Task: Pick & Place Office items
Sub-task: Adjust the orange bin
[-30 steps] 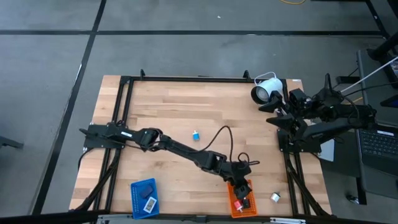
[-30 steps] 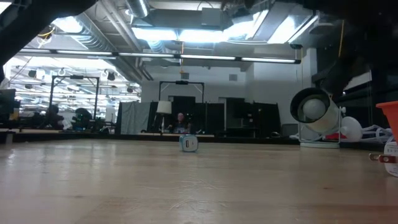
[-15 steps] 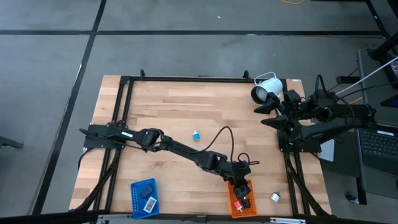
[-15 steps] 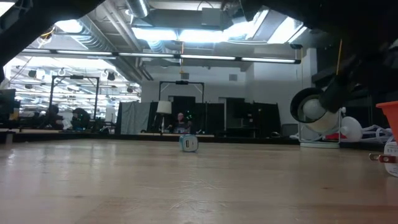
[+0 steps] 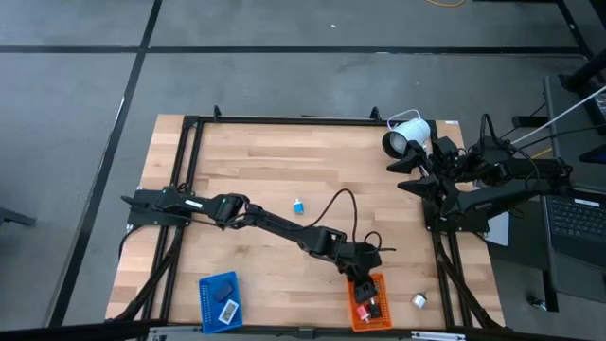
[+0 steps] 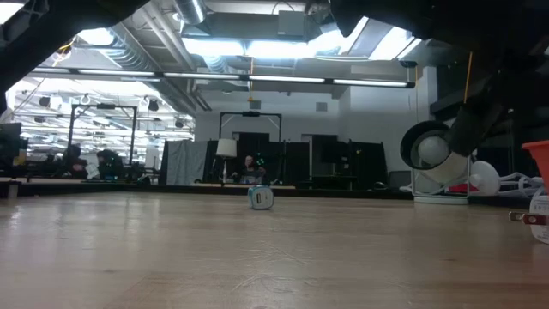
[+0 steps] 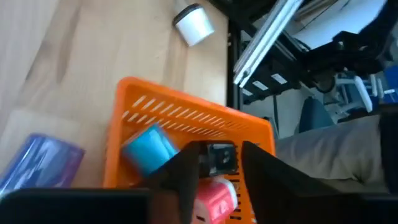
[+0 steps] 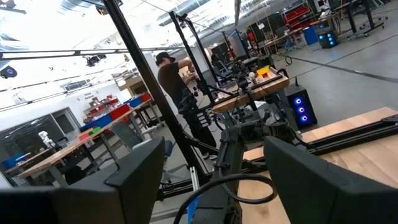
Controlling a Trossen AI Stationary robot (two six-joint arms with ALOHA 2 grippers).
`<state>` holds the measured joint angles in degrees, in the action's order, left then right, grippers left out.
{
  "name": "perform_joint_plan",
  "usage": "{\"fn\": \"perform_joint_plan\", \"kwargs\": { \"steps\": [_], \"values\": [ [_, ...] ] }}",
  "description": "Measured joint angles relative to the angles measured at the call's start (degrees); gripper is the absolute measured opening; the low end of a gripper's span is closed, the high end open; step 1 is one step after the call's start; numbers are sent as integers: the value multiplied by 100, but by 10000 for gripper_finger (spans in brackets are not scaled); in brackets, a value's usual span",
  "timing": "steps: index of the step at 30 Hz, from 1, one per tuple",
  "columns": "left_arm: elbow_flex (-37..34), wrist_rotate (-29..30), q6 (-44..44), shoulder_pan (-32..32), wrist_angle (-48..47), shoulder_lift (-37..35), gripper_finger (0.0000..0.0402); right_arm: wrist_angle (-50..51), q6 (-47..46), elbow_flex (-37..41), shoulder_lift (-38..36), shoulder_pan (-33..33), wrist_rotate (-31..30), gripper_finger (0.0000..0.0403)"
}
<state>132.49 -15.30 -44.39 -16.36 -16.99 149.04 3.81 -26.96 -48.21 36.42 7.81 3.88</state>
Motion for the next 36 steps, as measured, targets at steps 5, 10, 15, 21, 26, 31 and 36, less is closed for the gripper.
{"fn": "perform_joint_plan", "kwargs": {
  "steps": [5,10,15,21,26,31,36],
  "values": [
    [2,106,-35,0,-797,-5,47,0,6,0,0,-1,-1,279],
    [21,62,85,10,-1555,-47,6,0,59,0,0,-2,2,279],
    [11,234,106,71,-1652,-25,4,0,61,0,0,-2,1,279],
    [11,329,240,266,-1654,-25,2,0,61,2,0,-2,2,279],
    [11,336,365,401,-1673,-25,5,0,63,0,0,-2,0,279],
    [11,388,533,563,-1865,-25,3,0,81,1,0,-1,1,279],
    [7,374,622,706,-1969,-3,5,0,87,0,0,-2,2,279]
  ]
}}
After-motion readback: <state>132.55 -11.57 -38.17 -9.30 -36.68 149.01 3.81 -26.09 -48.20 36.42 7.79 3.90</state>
